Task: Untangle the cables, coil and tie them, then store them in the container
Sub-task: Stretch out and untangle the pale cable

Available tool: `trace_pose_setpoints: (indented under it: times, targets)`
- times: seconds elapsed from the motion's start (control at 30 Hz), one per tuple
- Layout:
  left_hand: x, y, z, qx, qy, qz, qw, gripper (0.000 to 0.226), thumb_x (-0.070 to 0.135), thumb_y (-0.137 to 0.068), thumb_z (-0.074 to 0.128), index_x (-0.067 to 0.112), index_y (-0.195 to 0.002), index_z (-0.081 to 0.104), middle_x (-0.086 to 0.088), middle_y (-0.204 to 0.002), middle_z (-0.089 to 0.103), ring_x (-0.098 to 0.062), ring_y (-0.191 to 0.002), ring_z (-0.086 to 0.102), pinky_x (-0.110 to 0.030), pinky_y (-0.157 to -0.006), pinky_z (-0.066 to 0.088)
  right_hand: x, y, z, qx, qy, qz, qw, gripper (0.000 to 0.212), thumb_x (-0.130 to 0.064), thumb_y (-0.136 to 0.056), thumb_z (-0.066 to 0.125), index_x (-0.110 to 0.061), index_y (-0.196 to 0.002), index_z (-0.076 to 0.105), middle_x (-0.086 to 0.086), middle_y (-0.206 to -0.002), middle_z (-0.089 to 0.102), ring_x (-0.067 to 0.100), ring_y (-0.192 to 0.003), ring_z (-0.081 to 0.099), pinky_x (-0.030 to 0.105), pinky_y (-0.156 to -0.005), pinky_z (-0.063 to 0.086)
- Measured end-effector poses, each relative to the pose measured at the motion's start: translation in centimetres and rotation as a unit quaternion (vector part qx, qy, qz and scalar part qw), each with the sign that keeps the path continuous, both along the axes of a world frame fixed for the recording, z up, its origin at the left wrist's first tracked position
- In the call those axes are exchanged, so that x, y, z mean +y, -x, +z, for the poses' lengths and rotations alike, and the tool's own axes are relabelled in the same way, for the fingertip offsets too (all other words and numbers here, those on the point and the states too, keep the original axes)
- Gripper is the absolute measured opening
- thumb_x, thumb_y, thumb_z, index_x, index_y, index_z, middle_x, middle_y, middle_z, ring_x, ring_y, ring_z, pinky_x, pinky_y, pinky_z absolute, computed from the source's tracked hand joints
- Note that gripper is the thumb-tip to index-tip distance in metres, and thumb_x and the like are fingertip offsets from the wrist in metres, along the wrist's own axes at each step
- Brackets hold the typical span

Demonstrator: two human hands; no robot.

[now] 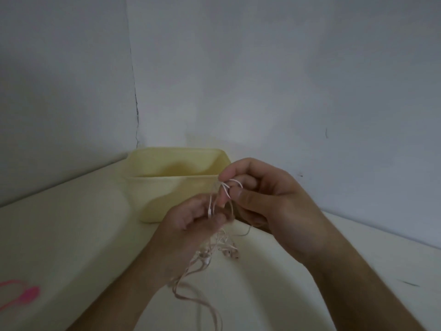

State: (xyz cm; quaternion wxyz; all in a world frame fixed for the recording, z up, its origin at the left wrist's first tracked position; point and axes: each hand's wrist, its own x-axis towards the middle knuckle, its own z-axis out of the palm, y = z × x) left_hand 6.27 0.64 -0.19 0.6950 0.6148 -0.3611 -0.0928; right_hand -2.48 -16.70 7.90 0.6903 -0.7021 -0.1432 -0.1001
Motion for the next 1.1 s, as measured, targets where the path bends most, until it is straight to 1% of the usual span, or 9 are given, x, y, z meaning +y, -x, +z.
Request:
trace_pose_setpoints:
  times: [0.07, 0.17, 0.33, 0.43, 0.57, 0.63, 0.77, 0.93, 1.1]
  targets:
    - [0.3, -0.4, 0.3, 0.048, 0.039, 0.041, 0.997, 0.014, 0.013, -0.101, 0.063, 0.006, -0.097, 0.075, -0.009, -0.071, 0.062, -0.022, -0.07, 0.062, -0.049, -0.086, 0.058, -0.2, 0.1, 0.1, 0.006, 0.038, -0.012, 0.999, 0.026, -0.005, -0.092, 0.07, -0.006, -0.118, 0.069, 0.014, -0.095, 0.071, 0.031, -0.067, 0.048, 0.045, -0.063, 0.038]
    - [1.0, -1.2, 0.7, 0.156, 0.143, 0.038, 0.977, 0.023, 0.015, -0.1, 0.058, -0.001, -0.094, 0.072, -0.007, -0.064, 0.034, -0.021, -0.059, 0.041, -0.046, -0.077, 0.054, -0.9, 0.5, 0.5, 0.008, 0.113, -0.071, 0.991, 0.037, 0.005, -0.088, 0.074, -0.02, -0.116, 0.074, 0.009, -0.103, 0.076, 0.056, -0.086, 0.06, 0.064, -0.088, 0.054]
    - [1.3, -2.0, 1.0, 0.208, 0.243, 0.06, 0.946, 0.021, 0.012, -0.1, 0.056, -0.003, -0.092, 0.068, -0.002, -0.056, 0.028, -0.016, -0.054, 0.037, -0.036, -0.072, 0.052, -1.9, 0.2, 0.8, -0.009, 0.289, -0.322, 0.901, 0.04, 0.005, -0.092, 0.07, -0.035, -0.1, 0.073, -0.016, -0.09, 0.076, 0.005, -0.05, 0.055, 0.012, -0.059, 0.046]
    - [1.4, -1.7, 1.3, 0.222, 0.251, 0.055, 0.94, 0.021, 0.012, -0.097, 0.059, 0.0, -0.086, 0.071, -0.002, -0.054, 0.025, -0.015, -0.049, 0.033, -0.033, -0.06, 0.053, -2.1, 0.1, 0.5, -0.035, 0.317, -0.413, 0.853, 0.039, 0.001, -0.089, 0.073, -0.037, -0.1, 0.071, -0.021, -0.09, 0.074, 0.004, -0.057, 0.058, 0.009, -0.06, 0.048]
    - [1.8, -1.3, 1.5, 0.231, 0.223, 0.045, 0.946, 0.032, 0.014, -0.1, 0.057, 0.013, -0.073, 0.074, -0.01, -0.089, 0.012, -0.012, -0.049, 0.016, -0.021, -0.042, 0.027, -2.2, 0.2, 0.6, -0.097, 0.333, -0.488, 0.801, 0.016, -0.018, -0.093, 0.075, -0.032, -0.101, 0.071, -0.021, -0.087, 0.071, 0.003, -0.067, 0.062, 0.009, -0.065, 0.044]
    - [2.2, -1.4, 1.8, 0.24, 0.213, 0.037, 0.947, 0.027, 0.018, -0.098, 0.059, 0.012, -0.075, 0.072, -0.009, -0.08, 0.009, -0.013, -0.051, 0.008, -0.019, -0.041, 0.014, -2.4, 0.1, 0.8, -0.075, 0.273, -0.496, 0.821, 0.013, -0.034, -0.098, 0.072, -0.024, -0.089, 0.073, -0.012, -0.074, 0.07, 0.006, -0.063, 0.06, 0.021, -0.065, 0.048]
    - [3.1, -2.3, 1.9, 0.266, 0.228, 0.03, 0.936, 0.022, 0.022, -0.097, 0.058, 0.009, -0.082, 0.067, 0.005, -0.054, 0.018, -0.006, -0.044, 0.013, -0.018, -0.034, 0.013, -3.2, 0.3, 1.9, 0.069, -0.093, -0.374, 0.92, 0.046, -0.044, -0.104, 0.065, -0.005, -0.08, 0.068, 0.0, -0.049, 0.032, 0.016, -0.042, 0.027, 0.03, -0.048, 0.028]
    - [3.1, -2.8, 1.6, 0.251, 0.23, 0.052, 0.939, 0.023, 0.022, -0.099, 0.057, 0.009, -0.084, 0.068, 0.003, -0.061, 0.013, -0.005, -0.042, 0.018, -0.02, -0.037, 0.011, -4.2, 0.8, 1.8, 0.056, -0.024, -0.405, 0.912, 0.046, -0.047, -0.102, 0.067, -0.007, -0.08, 0.068, -0.003, -0.048, 0.032, 0.017, -0.045, 0.026, 0.03, -0.054, 0.029]
    - [2.7, -2.4, 1.6, 0.201, 0.189, 0.087, 0.957, 0.021, 0.019, -0.098, 0.06, 0.0, -0.093, 0.067, 0.001, -0.061, 0.015, -0.01, -0.047, 0.019, -0.021, -0.042, 0.019, -5.3, 0.7, 1.6, 0.099, 0.041, -0.38, 0.919, 0.032, -0.017, -0.097, 0.069, -0.012, -0.065, 0.068, 0.002, -0.052, 0.033, 0.018, -0.047, 0.025, 0.029, -0.053, 0.022]
